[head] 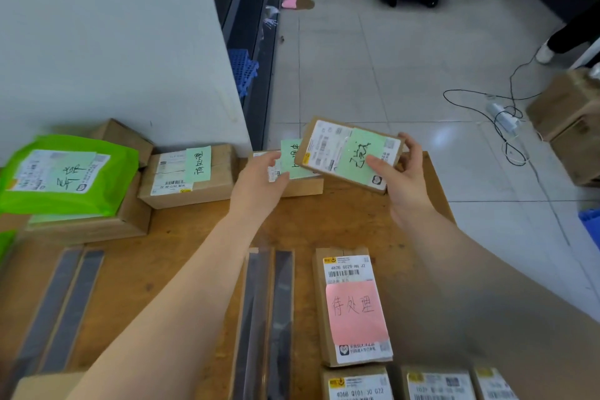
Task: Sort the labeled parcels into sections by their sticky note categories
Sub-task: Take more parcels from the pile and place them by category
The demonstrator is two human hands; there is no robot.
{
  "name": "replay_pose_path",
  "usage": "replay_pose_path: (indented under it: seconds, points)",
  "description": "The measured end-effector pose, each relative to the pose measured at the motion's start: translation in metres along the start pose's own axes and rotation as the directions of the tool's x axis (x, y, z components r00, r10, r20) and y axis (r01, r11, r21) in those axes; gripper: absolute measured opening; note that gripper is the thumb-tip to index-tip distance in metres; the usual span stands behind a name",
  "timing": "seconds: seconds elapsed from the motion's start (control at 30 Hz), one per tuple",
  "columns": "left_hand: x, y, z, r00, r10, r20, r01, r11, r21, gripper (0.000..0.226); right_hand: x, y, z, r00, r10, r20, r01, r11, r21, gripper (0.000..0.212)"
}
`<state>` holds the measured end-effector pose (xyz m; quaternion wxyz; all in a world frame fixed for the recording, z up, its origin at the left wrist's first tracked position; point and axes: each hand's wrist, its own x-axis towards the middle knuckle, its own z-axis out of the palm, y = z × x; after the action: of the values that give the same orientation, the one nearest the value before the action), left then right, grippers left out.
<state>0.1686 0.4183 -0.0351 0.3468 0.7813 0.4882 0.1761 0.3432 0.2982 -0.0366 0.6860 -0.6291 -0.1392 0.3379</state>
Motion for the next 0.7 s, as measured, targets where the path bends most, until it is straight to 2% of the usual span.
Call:
replay_pose_path:
  seconds: [0.2,0.27,0.3,0.37,0.4,0.53,0.7]
  points:
    - [0.024,-0.03,0.013,0.999,-0.042,0.016,0.038,0.983,0.18,0.037,0.028,0.004,0.011,0.991,0.046,-0.125,-0.038,0.997,0.059,0.055]
    - [0.029,-0.035,0.017,0.994,-0.105,0.013,0.103,0.99,0.1,0.045,0.036,0.008,0.011,0.984,0.066,-0.163,-0.049,0.993,0.106,0.054]
    - [0.03,-0.035,0.019,0.986,-0.167,0.013,0.167,0.986,0.014,0.059,0.038,0.011,0.01,0.981,0.074,-0.178,-0.057,0.993,0.102,0.054]
    - [0.032,-0.034,0.021,0.949,-0.313,0.037,0.315,0.941,-0.126,0.082,0.043,0.017,0.009,0.976,0.084,-0.199,-0.078,0.996,0.038,0.057]
    - [0.034,-0.036,0.024,0.929,-0.367,0.056,0.371,0.913,-0.173,0.085,0.045,0.021,0.008,0.975,0.088,-0.205,-0.089,0.996,0.001,0.059]
    - [0.039,-0.046,0.032,0.876,-0.474,0.091,0.476,0.82,-0.318,0.077,0.053,0.037,0.004,0.967,0.15,-0.204,-0.168,0.983,-0.071,0.066]
    - [0.039,-0.05,0.042,0.902,-0.421,0.096,0.422,0.816,-0.396,0.056,0.056,0.05,-0.001,0.962,0.251,-0.11,-0.264,0.956,-0.126,0.064]
